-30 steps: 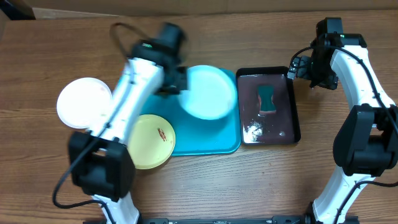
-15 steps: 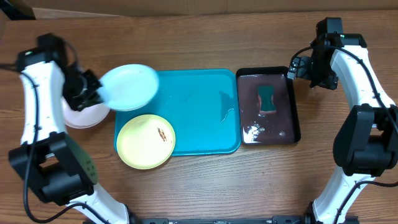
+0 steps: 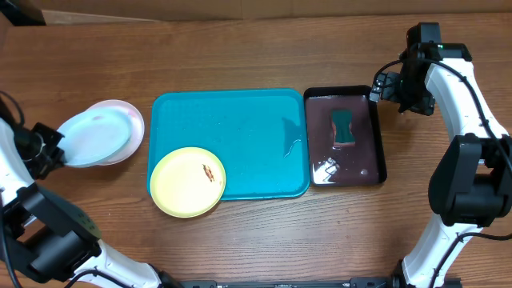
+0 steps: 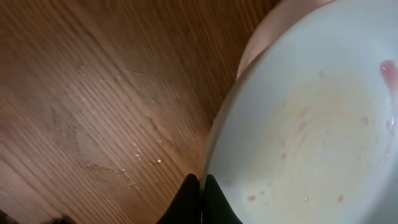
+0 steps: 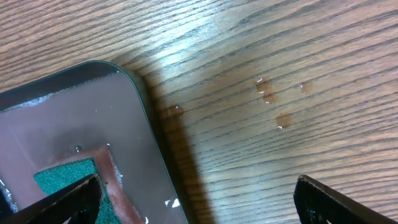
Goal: Clean dirty plates on tray and stack at the side
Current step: 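Carry the light blue plate left and lower it onto the pink plate, then open left gripper and release the light blue plate on the pink plate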
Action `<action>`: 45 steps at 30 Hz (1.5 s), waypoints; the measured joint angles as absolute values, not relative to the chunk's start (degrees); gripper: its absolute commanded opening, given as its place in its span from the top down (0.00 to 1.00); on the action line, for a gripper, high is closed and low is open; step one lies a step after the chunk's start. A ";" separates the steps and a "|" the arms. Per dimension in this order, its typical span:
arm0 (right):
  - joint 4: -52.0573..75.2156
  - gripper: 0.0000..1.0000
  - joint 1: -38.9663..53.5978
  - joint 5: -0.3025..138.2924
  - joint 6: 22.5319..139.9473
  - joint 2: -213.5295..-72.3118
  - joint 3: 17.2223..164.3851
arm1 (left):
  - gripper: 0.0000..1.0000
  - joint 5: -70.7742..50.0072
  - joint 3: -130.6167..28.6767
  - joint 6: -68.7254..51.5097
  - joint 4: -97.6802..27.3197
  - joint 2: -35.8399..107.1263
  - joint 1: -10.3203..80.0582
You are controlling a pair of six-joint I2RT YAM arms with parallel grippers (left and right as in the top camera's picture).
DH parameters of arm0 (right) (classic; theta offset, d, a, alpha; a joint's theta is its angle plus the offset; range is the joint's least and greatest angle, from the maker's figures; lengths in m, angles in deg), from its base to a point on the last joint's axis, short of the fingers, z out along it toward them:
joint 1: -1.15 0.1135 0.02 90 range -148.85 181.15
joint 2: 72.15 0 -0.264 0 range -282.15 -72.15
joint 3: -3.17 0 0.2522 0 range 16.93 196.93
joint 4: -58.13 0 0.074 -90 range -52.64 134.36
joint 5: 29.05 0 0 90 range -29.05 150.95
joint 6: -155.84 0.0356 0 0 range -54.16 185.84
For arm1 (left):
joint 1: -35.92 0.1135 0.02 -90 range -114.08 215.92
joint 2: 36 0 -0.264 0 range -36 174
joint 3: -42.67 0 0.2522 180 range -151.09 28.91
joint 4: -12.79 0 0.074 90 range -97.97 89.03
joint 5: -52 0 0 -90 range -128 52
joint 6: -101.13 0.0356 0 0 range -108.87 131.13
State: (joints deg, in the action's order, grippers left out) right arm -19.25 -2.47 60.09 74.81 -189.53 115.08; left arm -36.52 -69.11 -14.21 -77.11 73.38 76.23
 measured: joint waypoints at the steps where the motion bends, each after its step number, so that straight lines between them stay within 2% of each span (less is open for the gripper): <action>1: -19.23 0.00 -2.49 60.07 74.84 -189.53 115.08 | 0.96 -37.03 -68.59 -14.48 -76.41 73.38 76.36; 9: -19.23 0.00 -2.47 60.07 74.81 -189.53 115.08 | 0.96 -38.08 -62.93 -15.35 -68.81 73.38 75.64; 11: -19.21 0.00 -2.47 60.09 74.84 -189.53 115.08 | 0.91 -38.08 -62.73 -15.35 -67.74 73.38 75.49; 14: -19.23 0.00 -2.47 60.09 74.84 -189.53 115.08 | 0.42 -37.44 -62.66 -14.61 -66.69 73.38 75.23; 15: -19.25 0.00 -2.47 60.07 74.81 -189.53 115.08 | 0.32 -36.39 -62.62 -14.04 -66.01 73.38 75.01; 16: -19.23 0.00 -2.47 60.09 74.84 -189.53 115.08 | 0.27 -34.97 -62.62 -13.17 -65.35 73.38 74.99; 26: -19.25 0.00 -2.47 60.09 74.81 -189.53 115.08 | 0.28 -20.04 -62.58 -9.58 -67.58 73.38 74.77; 28: -19.21 0.00 -2.47 60.09 74.84 -189.53 115.08 | 0.29 -20.68 -62.58 -9.49 -68.26 73.38 74.48; 31: -19.27 0.00 -2.47 60.09 74.81 -189.53 115.08 | 0.37 -23.41 -62.58 -9.86 -68.52 73.38 73.94; 35: -19.25 0.00 -2.47 60.09 74.81 -189.53 115.08 | 0.37 -24.96 -62.58 -9.89 -68.74 73.38 73.11; 45: -19.25 0.00 -2.47 60.07 74.81 -189.53 115.08 | 0.47 -29.66 -58.36 -10.76 -64.39 73.38 68.41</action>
